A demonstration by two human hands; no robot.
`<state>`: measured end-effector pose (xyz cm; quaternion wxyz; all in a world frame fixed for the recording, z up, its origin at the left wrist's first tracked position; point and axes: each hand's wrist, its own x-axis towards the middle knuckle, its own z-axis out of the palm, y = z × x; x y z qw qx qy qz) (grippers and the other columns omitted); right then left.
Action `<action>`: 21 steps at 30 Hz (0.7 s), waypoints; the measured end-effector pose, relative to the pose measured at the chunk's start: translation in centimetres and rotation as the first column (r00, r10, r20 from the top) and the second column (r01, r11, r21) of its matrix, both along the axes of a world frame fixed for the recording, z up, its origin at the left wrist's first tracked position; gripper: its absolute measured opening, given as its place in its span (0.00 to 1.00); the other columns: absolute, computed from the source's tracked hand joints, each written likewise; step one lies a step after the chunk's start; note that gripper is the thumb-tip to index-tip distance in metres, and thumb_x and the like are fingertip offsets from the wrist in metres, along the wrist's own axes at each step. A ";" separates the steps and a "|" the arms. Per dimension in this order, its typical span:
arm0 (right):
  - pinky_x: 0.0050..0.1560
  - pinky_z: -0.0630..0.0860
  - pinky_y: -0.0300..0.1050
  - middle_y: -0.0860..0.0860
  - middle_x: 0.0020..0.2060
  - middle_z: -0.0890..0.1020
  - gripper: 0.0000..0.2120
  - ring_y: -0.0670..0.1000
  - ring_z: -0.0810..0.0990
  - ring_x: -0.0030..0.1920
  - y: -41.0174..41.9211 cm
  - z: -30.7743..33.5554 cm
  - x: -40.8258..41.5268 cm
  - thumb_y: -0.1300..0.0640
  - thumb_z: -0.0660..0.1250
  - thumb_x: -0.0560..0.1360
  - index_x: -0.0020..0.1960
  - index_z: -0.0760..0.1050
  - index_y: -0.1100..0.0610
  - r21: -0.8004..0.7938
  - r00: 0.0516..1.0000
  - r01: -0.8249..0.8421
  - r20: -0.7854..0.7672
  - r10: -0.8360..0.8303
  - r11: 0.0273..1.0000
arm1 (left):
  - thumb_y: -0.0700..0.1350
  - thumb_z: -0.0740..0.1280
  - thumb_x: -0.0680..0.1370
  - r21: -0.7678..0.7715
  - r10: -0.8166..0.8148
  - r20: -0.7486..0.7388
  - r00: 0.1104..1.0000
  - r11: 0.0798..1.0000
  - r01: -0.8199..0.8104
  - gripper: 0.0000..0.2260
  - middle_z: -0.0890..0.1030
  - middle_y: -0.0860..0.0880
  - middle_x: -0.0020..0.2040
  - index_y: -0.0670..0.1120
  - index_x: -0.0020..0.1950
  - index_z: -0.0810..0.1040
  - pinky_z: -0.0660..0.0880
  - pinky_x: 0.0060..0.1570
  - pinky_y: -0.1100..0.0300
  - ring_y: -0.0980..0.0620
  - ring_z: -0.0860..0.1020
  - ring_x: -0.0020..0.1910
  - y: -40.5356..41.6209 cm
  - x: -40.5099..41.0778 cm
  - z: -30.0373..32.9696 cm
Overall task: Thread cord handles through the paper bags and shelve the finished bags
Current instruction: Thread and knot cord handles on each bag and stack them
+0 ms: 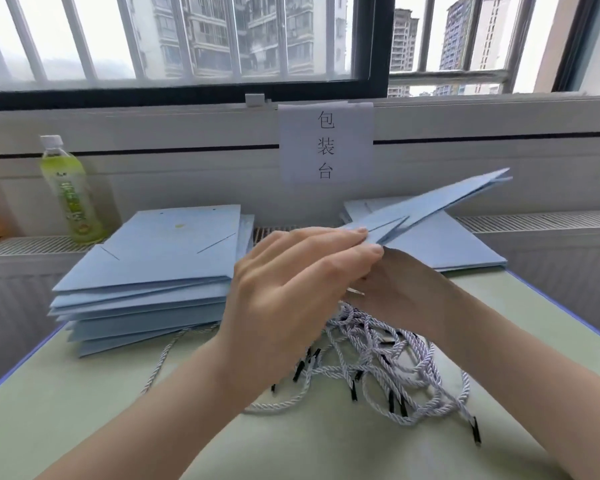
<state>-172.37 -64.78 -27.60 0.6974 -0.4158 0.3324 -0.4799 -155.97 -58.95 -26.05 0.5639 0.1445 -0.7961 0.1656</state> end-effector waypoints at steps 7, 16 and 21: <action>0.62 0.72 0.56 0.55 0.56 0.78 0.34 0.51 0.75 0.62 -0.4 0.4 -1.4 0.33 0.61 0.69 0.61 0.73 0.61 -0.023 0.996 0.019 0.086 -0.017 1.000 | 0.36 0.60 0.79 0.207 -0.188 -0.321 0.928 0.942 0.263 0.09 0.81 0.51 0.54 0.43 0.55 0.76 0.72 0.54 0.65 0.56 0.79 0.56 1.1 -1.0 0.5; 0.50 0.79 0.46 0.50 0.48 0.85 0.12 0.48 0.83 0.48 -1.1 0.6 -2.1 0.52 0.63 0.76 0.54 0.77 0.58 -0.085 0.948 0.289 0.161 -0.273 0.953 | 0.44 0.61 0.79 0.335 -0.093 -0.779 0.620 0.773 0.538 0.10 0.80 0.57 0.42 0.55 0.47 0.81 0.73 0.39 0.60 0.55 0.76 0.40 1.2 -0.6 2.3; 0.41 0.82 0.48 0.50 0.42 0.85 0.10 0.49 0.84 0.41 -0.7 2.6 -3.4 0.56 0.60 0.79 0.53 0.78 0.58 -0.202 0.863 0.497 0.217 -0.456 0.844 | 0.44 0.55 0.81 0.420 -0.052 -0.864 0.502 0.476 0.772 0.12 0.83 0.50 0.38 0.46 0.53 0.78 0.75 0.32 0.63 0.53 0.79 0.35 0.1 0.7 3.3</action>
